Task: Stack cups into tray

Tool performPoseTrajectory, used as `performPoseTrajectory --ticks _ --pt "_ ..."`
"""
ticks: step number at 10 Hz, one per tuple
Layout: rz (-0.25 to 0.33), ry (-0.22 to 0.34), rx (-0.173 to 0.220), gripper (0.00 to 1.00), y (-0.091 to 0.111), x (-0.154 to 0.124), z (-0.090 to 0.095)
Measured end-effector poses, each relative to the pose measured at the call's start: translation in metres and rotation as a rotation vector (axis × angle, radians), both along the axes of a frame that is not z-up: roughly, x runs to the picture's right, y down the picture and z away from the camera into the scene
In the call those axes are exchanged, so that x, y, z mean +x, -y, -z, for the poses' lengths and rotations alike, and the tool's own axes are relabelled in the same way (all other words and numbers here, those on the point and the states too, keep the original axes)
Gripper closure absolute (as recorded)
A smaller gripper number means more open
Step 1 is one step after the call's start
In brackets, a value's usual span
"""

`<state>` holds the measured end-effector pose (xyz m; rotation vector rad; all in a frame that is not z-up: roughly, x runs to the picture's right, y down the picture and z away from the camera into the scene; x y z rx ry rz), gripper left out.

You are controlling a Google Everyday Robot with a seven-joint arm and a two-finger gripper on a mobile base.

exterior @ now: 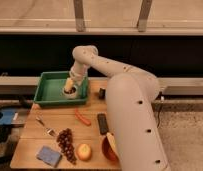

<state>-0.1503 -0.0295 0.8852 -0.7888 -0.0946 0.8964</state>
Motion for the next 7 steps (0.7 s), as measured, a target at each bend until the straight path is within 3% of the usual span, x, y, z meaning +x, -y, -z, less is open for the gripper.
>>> performPoseTrajectory --ticks 4,7 --pt "0.012 -0.048 0.108 0.20 0.030 0.003 0.045" --pt "0.014 -0.051 0.117 0.20 0.032 0.003 0.048"
